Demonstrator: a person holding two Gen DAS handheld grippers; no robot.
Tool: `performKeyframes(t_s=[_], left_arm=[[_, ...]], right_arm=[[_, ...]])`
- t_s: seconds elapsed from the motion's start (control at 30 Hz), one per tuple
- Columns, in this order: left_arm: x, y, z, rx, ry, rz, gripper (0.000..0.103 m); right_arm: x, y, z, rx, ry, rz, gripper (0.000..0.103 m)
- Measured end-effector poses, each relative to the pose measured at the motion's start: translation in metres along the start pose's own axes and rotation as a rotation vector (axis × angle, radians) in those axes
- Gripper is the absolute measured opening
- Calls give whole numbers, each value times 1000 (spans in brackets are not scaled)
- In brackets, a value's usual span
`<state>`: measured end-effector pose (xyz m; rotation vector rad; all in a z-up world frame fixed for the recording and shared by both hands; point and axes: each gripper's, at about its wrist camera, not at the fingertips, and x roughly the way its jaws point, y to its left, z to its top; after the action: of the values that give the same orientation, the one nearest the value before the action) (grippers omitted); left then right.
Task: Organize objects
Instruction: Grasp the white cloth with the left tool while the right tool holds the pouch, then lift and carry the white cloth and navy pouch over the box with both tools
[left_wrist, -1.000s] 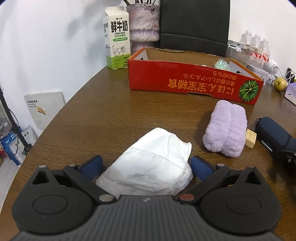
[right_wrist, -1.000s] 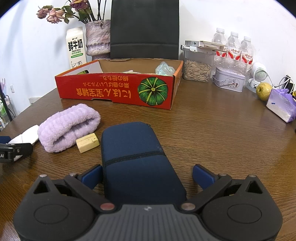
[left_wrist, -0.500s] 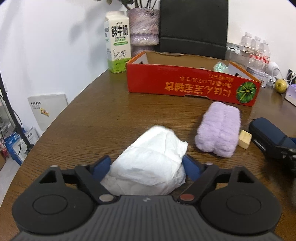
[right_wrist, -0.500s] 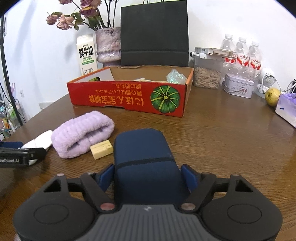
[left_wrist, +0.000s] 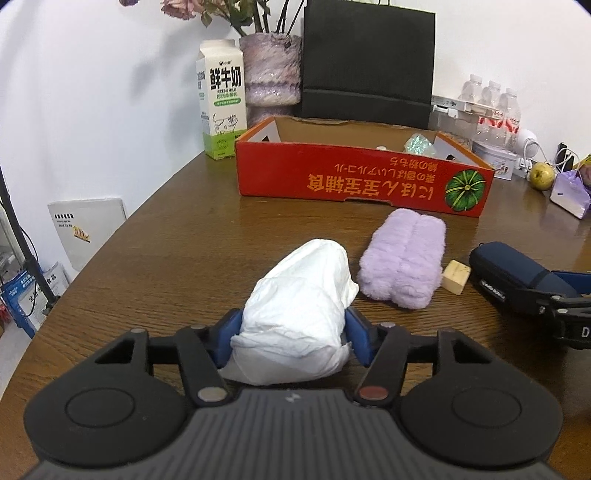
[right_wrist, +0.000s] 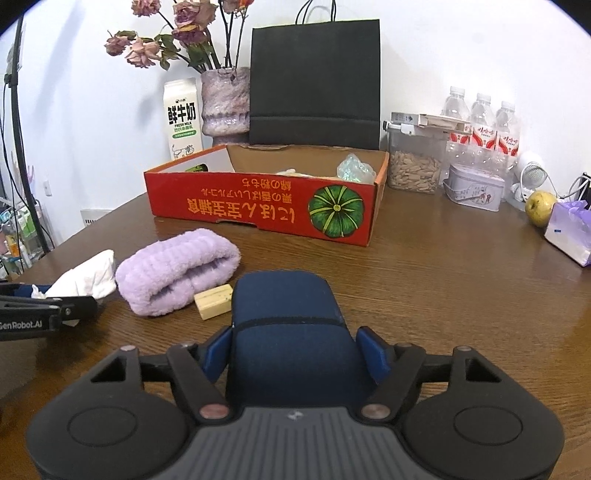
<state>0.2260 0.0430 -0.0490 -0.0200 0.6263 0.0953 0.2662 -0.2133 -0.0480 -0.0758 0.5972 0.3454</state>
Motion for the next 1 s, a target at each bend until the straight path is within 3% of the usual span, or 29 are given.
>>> performKeyframes(t_s=[0.47,0.5,0.6,0.77,0.8,0.9,1.0], left_arm=[[-13,-3,4,7,-22,-24,61],[-13,-4,5,8,-25,-26,61],[-16,-7,8,12,-35,-31,61],[-17,-9,8,16,-38,-37,62],[-16,-8,8,16,-35,-37,62],[-14,-6,6,9,-27,-38,62],[-11,-4,5,3,-19,-39,62]], right_arm=[[-13,3,3,2,-28,8,67],[-14,3,3,1,-31,10,65],[-18,5,7,1,-44,28,45],[-16,6,9,-11,-28,20,44],[-15,6,8,-12,-23,25,50],[-12,4,6,-10,-13,7,96],[-5,2,5,-15,2,-24,98]])
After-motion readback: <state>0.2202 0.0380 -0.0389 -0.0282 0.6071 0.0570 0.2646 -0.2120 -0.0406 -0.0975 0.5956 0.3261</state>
